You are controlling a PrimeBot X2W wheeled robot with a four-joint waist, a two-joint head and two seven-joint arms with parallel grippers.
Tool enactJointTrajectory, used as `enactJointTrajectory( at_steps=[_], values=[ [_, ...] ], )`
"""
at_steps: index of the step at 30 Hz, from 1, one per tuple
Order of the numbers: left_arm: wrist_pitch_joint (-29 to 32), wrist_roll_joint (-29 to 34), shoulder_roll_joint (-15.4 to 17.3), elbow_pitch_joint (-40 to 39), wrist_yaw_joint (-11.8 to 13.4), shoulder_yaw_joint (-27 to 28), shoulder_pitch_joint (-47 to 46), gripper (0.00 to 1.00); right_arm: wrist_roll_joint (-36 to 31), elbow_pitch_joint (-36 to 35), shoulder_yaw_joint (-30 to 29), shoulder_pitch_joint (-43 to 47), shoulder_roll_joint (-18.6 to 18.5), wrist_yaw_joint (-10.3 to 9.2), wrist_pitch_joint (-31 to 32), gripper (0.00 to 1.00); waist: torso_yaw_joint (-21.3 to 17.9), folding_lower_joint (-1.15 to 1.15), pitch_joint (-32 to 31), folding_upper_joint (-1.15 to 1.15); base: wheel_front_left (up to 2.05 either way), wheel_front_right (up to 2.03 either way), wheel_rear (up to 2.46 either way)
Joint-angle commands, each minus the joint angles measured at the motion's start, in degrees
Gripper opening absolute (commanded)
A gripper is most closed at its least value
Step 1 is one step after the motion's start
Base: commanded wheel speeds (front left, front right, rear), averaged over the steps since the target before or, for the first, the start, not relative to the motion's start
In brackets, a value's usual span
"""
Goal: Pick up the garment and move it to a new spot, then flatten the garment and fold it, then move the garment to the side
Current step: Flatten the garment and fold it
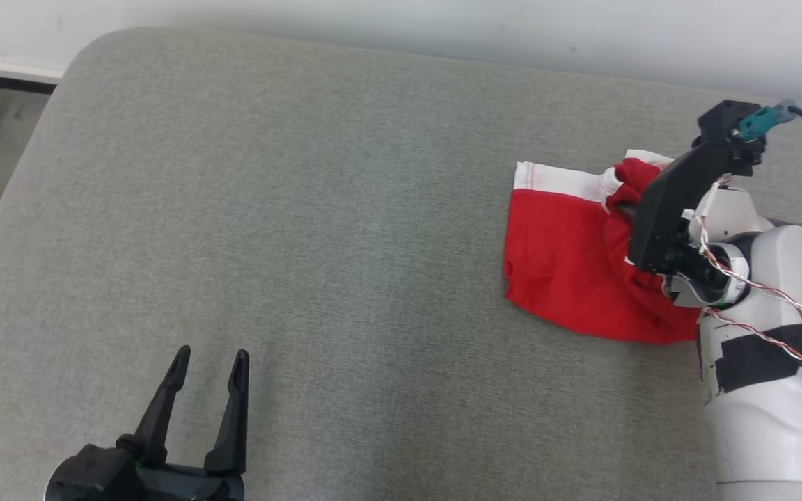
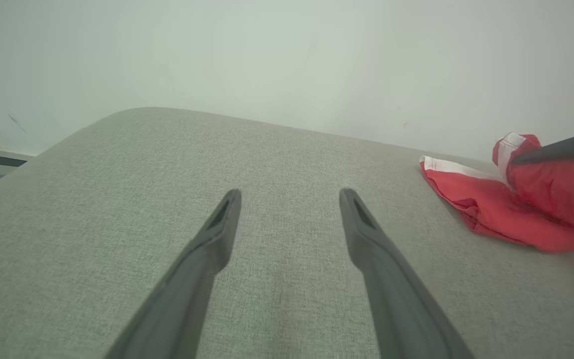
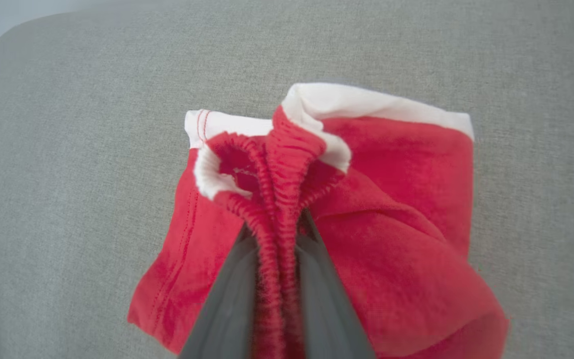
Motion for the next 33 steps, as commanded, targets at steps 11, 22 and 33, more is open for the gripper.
enactJointTrajectory(
  at_steps=[11, 22, 33],
  values=[
    [-0.5, -0.3, -1.3, 1.9, -0.6, -0.7, -1.1, 1.0, 1.0, 12.9, 2.4, -5.3, 0.0, -0.12, -6.3, 0.16, 3.7, 0.0, 1.3, 0.0, 0.0, 0.0, 0.0],
    [-0.6, -0.2, -0.8, 1.7, -0.3, 1.0, 0.1, 1.0, 10.0, 10.9, 6.1, -7.3, 0.0, -0.12, -12.2, 1.0, 1.5, 0.0, -0.5, 0.0, 0.0, 0.0, 0.0],
    [-0.7, -0.3, -0.2, 0.3, -0.2, 1.2, 1.2, 1.0, 0.1, -0.6, 3.7, 3.5, 0.1, -0.12, -12.1, 0.38, -0.3, 0.0, -1.4, 0.0, 0.0, 0.0, 0.0]
  ],
)
